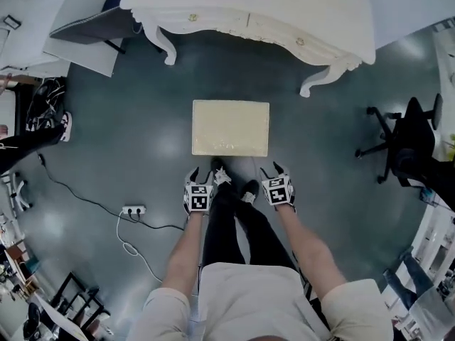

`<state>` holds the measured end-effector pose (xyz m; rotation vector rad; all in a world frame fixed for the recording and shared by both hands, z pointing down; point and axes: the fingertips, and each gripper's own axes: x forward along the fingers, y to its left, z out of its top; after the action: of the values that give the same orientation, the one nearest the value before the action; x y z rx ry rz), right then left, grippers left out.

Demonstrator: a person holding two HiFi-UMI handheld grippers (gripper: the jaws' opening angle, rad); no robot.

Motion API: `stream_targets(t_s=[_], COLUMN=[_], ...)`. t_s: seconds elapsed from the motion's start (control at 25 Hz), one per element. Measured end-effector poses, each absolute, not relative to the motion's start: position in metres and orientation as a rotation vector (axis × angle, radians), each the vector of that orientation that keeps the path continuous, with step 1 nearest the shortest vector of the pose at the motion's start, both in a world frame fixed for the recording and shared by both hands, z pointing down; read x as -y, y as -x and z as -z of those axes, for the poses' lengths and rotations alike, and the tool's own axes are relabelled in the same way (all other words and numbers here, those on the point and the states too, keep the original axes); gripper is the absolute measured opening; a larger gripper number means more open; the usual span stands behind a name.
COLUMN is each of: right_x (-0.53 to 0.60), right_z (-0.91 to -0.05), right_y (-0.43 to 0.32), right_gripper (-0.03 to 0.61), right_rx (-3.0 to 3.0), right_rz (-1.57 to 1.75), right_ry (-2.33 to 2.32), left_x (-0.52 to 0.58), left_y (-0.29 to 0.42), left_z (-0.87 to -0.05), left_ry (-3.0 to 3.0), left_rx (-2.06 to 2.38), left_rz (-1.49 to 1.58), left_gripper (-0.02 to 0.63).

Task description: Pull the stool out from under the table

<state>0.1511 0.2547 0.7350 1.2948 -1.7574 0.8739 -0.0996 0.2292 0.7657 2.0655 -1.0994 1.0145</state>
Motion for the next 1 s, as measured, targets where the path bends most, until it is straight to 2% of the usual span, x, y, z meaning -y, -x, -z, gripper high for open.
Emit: stream_targets(t_s=[0.4,1.0], right_x=[-0.262,-0.269], right_z=[-0.628,-0.515], right_y=[-0.139,-0.098], right_gripper=[0.261,0.261], right_rx=[1.896,2.106], right_rz=[-0.872,-0.964], right_ry=[-1.349,-1.384], left_x=[-0.233,-0.248], left_y=[0.072,0.056], left_z=[-0.648,-0.521], left_ry=[-2.045,-2.078], left_rx=[1.159,1.228], left_rz=[-0.857,-0.677], left_gripper=[0.215,0.199])
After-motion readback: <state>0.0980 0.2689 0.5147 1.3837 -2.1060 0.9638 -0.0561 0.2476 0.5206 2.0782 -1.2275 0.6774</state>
